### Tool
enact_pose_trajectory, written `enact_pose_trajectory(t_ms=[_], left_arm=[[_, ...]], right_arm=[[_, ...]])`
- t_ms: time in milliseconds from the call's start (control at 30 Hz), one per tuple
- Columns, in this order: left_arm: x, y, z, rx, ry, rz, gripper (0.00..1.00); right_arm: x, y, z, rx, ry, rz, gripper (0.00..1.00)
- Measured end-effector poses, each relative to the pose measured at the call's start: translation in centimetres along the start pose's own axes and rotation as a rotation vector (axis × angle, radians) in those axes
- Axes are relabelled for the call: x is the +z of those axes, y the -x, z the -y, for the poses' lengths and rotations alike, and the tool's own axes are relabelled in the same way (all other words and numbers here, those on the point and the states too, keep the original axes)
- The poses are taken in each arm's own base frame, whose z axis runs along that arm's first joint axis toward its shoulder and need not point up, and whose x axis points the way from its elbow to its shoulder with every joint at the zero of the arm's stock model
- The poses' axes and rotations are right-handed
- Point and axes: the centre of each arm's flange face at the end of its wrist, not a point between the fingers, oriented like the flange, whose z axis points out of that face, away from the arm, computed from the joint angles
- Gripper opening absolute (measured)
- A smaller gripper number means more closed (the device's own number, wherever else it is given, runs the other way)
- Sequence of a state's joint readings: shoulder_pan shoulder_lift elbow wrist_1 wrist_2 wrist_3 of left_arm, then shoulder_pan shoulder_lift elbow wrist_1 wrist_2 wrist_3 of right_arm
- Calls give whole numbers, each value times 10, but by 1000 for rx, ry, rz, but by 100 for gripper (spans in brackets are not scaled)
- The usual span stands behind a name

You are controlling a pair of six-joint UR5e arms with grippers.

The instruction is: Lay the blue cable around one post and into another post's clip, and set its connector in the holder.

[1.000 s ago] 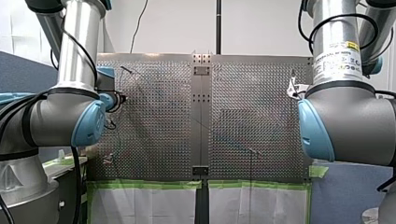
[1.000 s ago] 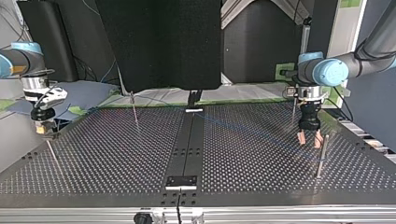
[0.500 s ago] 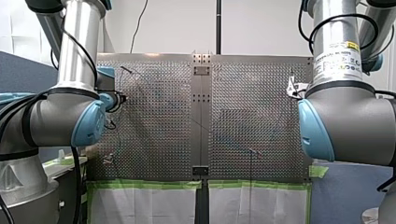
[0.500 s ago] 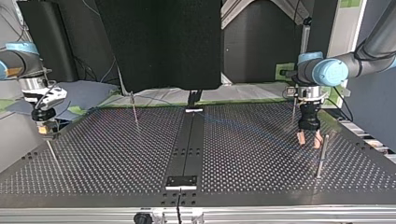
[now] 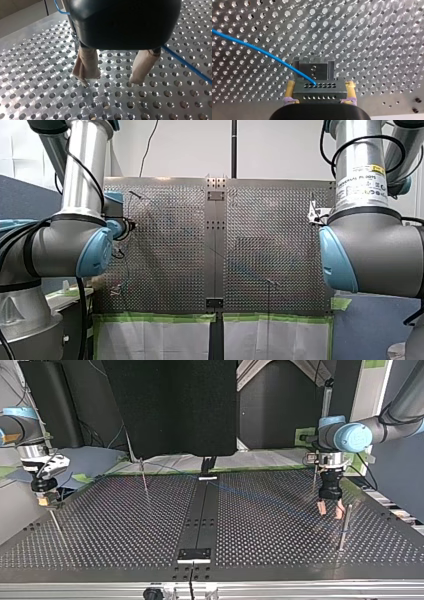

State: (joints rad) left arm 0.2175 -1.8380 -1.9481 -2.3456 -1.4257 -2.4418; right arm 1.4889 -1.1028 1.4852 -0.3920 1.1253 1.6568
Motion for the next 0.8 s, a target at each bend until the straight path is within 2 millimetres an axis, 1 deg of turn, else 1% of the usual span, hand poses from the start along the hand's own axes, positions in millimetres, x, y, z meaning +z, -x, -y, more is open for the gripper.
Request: enact_pose_trajectory(t_ms=[233,600,800], left_arm=[[0,-1,1,2,-2,-2,89],[0,-2,2,3,-3,-3,89],[-1,-3,3,3,-5,-5,89]], right_arm=[[2,-2,1,-3,-14,-3,0],[2,2,2,-1,-17,8,0],[7,9,2,-5,-19,19,0]])
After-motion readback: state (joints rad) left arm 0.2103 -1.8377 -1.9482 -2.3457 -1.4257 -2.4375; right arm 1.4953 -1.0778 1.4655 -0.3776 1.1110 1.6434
